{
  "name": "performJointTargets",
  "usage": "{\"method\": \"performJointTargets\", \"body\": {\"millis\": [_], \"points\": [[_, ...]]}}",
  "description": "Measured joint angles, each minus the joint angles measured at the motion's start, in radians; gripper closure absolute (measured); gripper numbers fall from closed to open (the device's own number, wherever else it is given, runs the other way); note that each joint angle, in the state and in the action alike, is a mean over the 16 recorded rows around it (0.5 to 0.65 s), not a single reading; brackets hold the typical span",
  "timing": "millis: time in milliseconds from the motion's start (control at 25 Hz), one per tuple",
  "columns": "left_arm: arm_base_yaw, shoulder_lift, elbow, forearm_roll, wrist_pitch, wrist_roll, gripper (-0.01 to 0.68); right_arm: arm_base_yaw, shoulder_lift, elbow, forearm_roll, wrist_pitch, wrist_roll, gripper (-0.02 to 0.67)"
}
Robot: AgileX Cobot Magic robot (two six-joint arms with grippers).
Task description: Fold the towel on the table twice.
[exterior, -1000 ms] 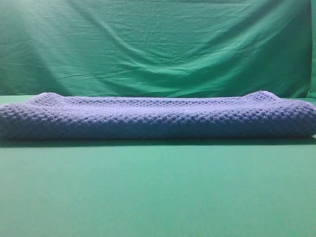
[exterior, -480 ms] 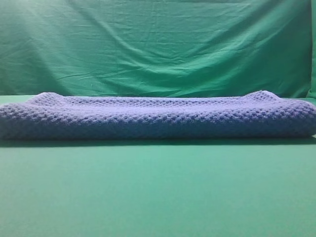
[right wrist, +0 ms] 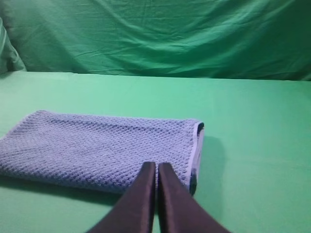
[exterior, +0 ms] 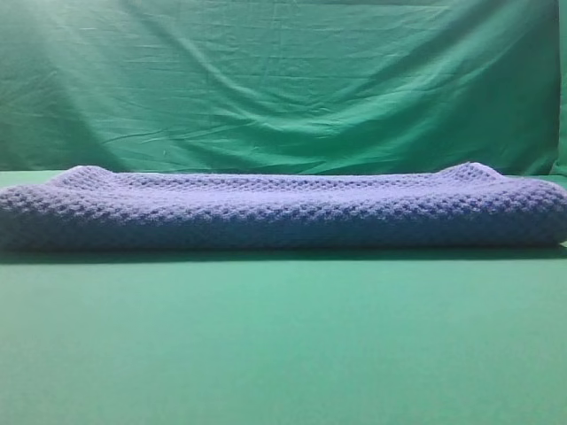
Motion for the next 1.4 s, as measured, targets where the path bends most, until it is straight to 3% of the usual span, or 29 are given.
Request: {"method": "performJointTargets", "body": {"millis": [640,1400], "points": [[0.000,0.000,0.070,0.020,-0.030,0.000,0.673,0.000,0.000,0.078,-0.012,0.027,0.002,0.649],[0.000,0.000,0.201,0.103,-0.136,0.005,0.673,0.000,0.000,0.218,-0.095,-0.088,0.003,0.649]]}}
